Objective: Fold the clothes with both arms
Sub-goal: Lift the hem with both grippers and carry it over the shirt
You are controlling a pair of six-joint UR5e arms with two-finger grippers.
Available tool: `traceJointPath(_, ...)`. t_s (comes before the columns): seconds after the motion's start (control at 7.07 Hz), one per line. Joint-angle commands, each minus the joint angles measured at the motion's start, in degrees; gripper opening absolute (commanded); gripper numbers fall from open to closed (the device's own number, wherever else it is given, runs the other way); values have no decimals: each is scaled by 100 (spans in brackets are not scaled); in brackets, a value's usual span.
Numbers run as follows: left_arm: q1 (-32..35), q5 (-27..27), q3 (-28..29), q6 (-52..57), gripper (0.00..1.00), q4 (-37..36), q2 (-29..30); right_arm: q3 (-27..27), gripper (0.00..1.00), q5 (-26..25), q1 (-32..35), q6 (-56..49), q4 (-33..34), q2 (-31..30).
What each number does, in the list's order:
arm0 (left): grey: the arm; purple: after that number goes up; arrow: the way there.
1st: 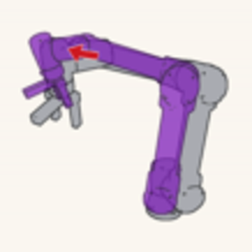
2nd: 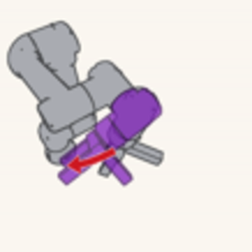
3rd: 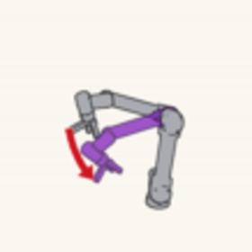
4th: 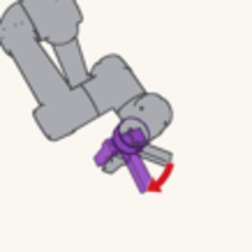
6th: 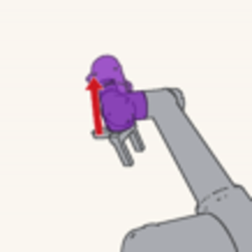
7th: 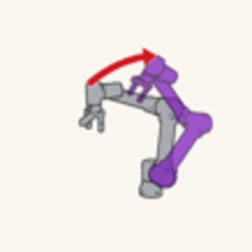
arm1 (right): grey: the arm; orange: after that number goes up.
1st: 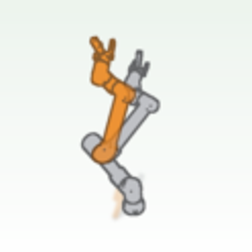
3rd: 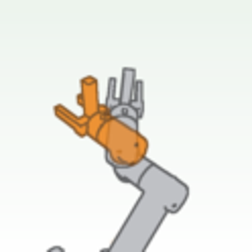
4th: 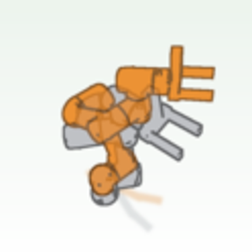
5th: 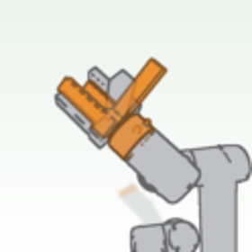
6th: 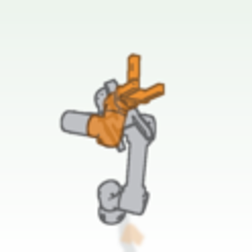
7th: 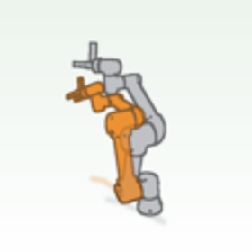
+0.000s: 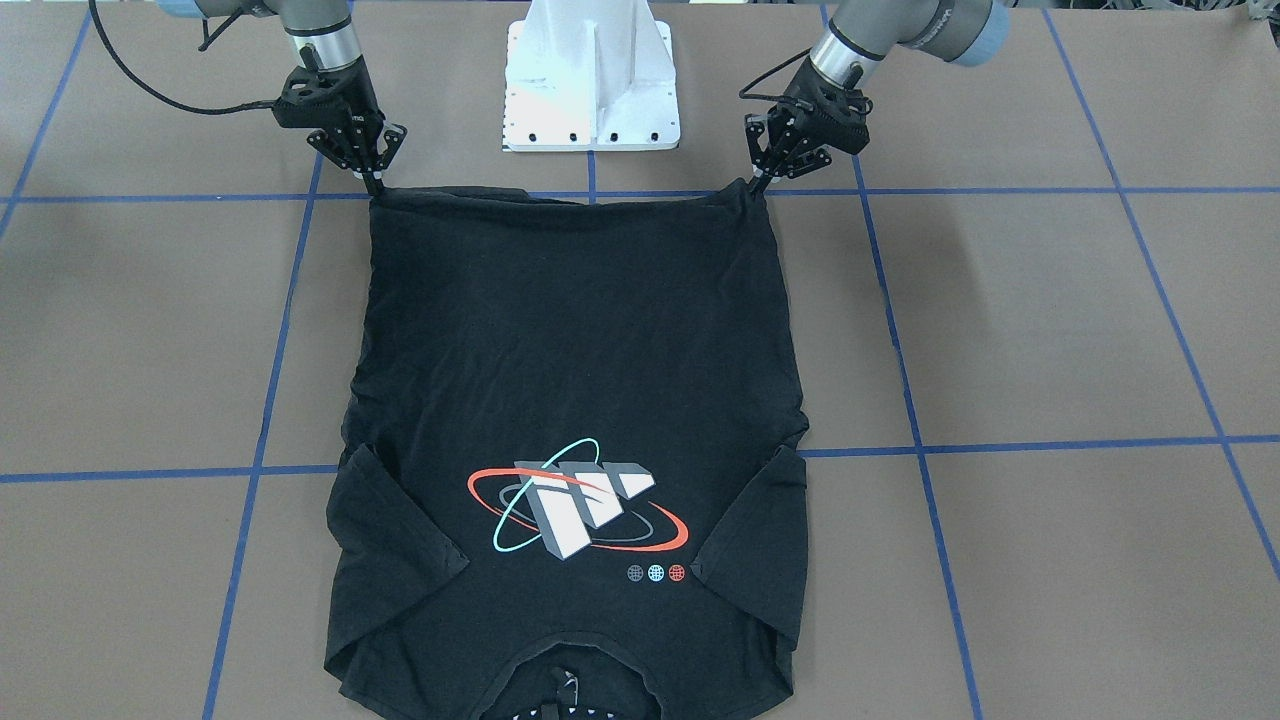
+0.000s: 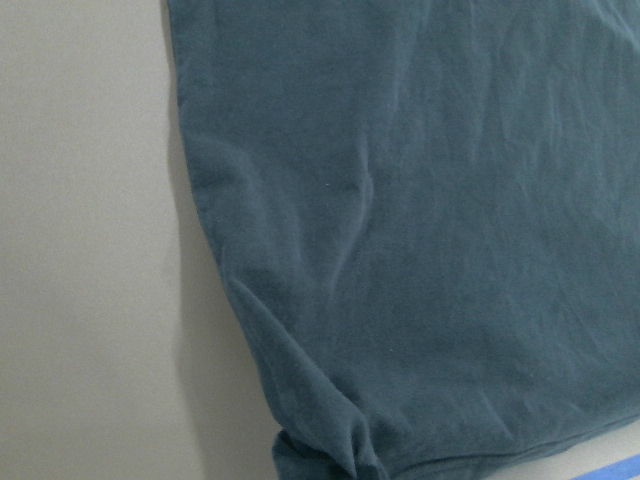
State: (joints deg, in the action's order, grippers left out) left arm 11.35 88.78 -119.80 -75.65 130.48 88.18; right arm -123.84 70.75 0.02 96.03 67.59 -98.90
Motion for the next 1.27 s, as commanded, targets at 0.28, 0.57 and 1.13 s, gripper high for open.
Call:
traceJointPath(0.28, 847, 1312, -1500, 682, 0, -2275, 451, -1428, 0, 1306, 1331, -285, 438, -86)
traceJointPath(0.57, 1447, 2208, -2019, 1619, 0, -3384, 961, -2176, 0, 3057, 1947, -828, 753, -86)
traceJointPath(1.13, 845, 2521, -3056, 1624, 0, -3450, 254, -2864, 0, 3341, 615, -919, 782, -209)
